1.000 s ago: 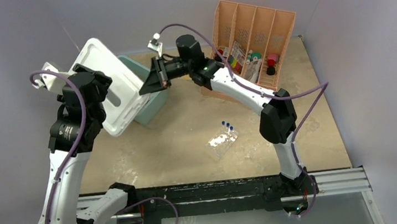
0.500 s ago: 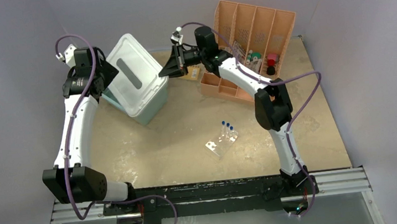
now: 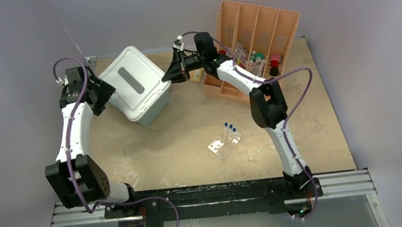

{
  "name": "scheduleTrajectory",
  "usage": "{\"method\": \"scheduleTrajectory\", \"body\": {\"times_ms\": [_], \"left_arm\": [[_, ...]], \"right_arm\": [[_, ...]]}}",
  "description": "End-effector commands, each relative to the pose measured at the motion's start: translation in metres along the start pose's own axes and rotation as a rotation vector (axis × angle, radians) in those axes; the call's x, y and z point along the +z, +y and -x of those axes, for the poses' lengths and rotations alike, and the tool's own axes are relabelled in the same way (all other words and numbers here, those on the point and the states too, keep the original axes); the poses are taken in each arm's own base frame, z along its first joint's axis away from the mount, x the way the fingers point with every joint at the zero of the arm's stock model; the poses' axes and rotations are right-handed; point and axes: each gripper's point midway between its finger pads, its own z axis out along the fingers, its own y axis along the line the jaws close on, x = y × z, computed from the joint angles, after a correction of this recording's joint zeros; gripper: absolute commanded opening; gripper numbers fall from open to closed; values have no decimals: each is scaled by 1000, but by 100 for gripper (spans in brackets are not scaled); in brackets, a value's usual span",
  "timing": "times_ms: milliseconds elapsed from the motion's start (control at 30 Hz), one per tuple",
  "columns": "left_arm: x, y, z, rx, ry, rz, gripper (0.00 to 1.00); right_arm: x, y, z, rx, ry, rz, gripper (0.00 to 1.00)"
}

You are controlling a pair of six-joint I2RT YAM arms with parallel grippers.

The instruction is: Organize the chemistry lab equipment

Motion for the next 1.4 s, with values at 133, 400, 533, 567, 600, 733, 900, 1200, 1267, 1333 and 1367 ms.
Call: {"method": "scheduleTrajectory", "body": {"times_ms": [133, 400, 533, 567, 600, 733, 900, 1200, 1267, 1333, 1367], "left_arm": [[7, 2, 9, -19, -54, -46, 76], [16, -7, -2, -49, -9, -105, 78], [15, -8, 1, -47, -24, -110, 78], [14, -8, 1, -44, -25, -112, 78], [14, -9, 1, -41, -24, -116, 79], [18, -19, -8, -16, 34, -174, 81], [17, -23, -9, -11, 45, -190, 83], [30, -9, -22, -13, 92, -129, 82], [32, -4, -24, -18, 96, -109, 81], [34, -4, -25, -23, 96, -105, 80], [34, -3, -24, -26, 94, -99, 79]], "right_arm": [[-7, -12, 16, -76, -48, -92, 47], [-15, -37, 20, -130, -95, -247, 60], [-24, -49, 23, -173, -131, -339, 64], [-26, -51, 26, -193, -146, -365, 65], [-29, -54, 27, -208, -157, -395, 67], [-39, -62, 34, -264, -202, -490, 70], [-40, -63, 38, -299, -224, -527, 65], [-33, -71, 41, -360, -231, -593, 50], [-29, -73, 43, -379, -229, -600, 46], [-24, -73, 44, -403, -229, -597, 44], [-22, -74, 45, -413, -227, -595, 42]]}}
